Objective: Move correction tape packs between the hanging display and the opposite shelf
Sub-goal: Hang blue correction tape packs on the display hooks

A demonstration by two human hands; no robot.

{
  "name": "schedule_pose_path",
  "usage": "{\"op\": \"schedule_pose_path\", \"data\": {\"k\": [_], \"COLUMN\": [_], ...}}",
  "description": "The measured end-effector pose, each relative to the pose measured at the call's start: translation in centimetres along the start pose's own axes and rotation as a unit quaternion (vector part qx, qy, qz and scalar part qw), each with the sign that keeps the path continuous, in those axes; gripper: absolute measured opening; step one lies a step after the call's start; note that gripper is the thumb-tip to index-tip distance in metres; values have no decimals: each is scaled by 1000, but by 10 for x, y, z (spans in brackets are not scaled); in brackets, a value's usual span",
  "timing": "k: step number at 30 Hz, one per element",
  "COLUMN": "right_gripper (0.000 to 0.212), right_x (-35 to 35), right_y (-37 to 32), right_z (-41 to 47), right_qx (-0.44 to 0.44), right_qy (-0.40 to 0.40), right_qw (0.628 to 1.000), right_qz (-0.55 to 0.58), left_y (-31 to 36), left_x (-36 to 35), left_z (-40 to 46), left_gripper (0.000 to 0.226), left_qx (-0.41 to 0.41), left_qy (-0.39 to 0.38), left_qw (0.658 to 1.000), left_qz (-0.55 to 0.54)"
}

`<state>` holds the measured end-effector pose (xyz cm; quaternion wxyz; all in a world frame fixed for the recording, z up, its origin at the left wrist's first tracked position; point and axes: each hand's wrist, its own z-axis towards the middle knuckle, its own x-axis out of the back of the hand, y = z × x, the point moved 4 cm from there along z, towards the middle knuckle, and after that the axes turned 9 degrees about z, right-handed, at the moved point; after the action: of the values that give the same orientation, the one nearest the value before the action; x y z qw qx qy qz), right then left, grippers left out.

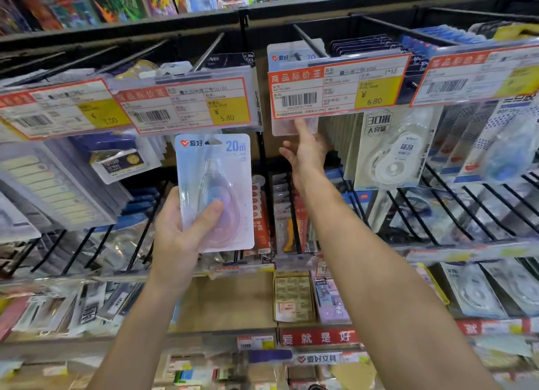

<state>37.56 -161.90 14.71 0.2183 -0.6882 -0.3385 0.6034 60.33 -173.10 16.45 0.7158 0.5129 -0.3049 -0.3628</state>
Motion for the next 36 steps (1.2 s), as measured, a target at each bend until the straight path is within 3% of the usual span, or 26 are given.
{"op": "schedule_pose_path", "data": {"k": [6,10,12,14,16,18,20,22,26,32,36], "right_gripper": [31,28,39,45,35,23,21,24,29,44,58], "right_x": [0,8,16,27,39,53,66,81,117,138,150], "right_y": [0,3,4,2,-4,-14,-24,-34,-50,-58,-64], "right_z": [4,-3,-17,-32,-46,-58,-69,-80,-88,-98,-98], "right_qx": [-22,-97,-136,-137,-71,37,113,153,176,229,163], "right_qy": [-23,-52,-77,-110,-149,-172,-180,-182,-163,-121,-70], "right_qw": [999,994,987,975,928,828,726,664,633,624,611], "right_qz": [-4,5,-31,-135,-333,-532,-654,-709,-736,-738,-772], "left_y": [3,0,-3,-6,-6,-5,-4,-2,5,18,25], "left_x": [-1,-1,-3,-9,-18,-28,-37,-44,-54,-64,-66], "left_z": [-5,-10,-12,-14,-14,-13,-12,-12,-12,-12,-9], "left_gripper": [34,33,32,33,31,27,27,31,29,34,32], "left_qx": [3,12,17,24,24,19,12,6,-9,-35,-41], "left_qy": [-5,-8,-8,-13,-19,-28,-37,-45,-55,-76,-83], "left_qw": [1000,1000,1000,1000,999,999,999,999,998,996,995], "left_qz": [-3,2,4,-4,-17,-23,-23,-21,-21,-18,-23]}}
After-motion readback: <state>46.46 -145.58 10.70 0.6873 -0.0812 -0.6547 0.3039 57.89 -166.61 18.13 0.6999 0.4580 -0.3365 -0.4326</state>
